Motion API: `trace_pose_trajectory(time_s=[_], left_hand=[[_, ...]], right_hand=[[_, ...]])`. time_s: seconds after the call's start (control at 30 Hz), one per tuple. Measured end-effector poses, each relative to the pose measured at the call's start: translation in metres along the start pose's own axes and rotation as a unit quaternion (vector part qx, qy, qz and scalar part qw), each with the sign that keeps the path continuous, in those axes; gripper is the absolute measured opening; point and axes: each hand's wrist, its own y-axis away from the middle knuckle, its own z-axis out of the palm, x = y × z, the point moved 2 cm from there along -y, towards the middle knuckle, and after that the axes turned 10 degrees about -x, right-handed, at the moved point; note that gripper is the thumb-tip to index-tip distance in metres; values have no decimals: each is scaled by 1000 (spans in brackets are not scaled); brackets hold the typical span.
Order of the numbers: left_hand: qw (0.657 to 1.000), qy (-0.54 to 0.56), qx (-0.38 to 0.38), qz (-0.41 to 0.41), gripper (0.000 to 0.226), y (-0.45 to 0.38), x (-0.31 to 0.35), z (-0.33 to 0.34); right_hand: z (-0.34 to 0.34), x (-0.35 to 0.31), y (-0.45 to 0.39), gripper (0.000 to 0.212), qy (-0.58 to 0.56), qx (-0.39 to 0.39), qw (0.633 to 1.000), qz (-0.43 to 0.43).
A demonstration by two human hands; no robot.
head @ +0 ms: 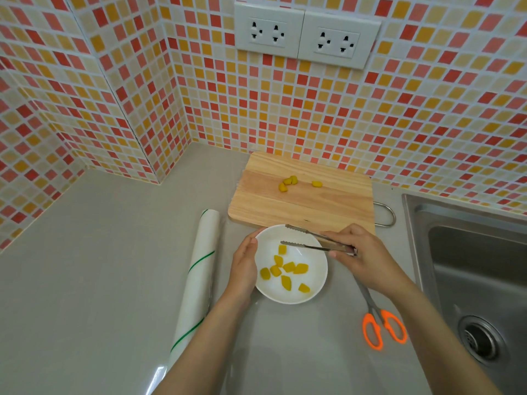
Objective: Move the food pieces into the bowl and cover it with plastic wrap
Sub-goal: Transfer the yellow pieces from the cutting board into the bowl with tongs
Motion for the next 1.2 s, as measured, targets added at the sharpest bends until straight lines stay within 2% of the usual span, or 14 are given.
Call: trace_pose_trajectory(time_s=[0.17,0.33,0.67,0.77,0.93,1.2], left_hand=[[1000,3,1,0,31,1,1,0],[1000,8,10,2,31,0,0,0],[1000,7,19,2,32,-2,-4,-1],[1000,-2,19,1,31,-2,-6,-2],[1000,-1,17,5,32,-2,-6,-1],[1000,2,16,17,32,-1,-4,0]], right_hand=[[-10,8,-5,41,-9,52,999,12],[-11,31,-44,43,8,111,990,81],[1,35,-145,28,1,113,982,148],[0,37,-146,29,-36,113,981,152],[-5,44,-137,31,-55,71,982,163],[-1,40,-130,27,-18,113,981,159]])
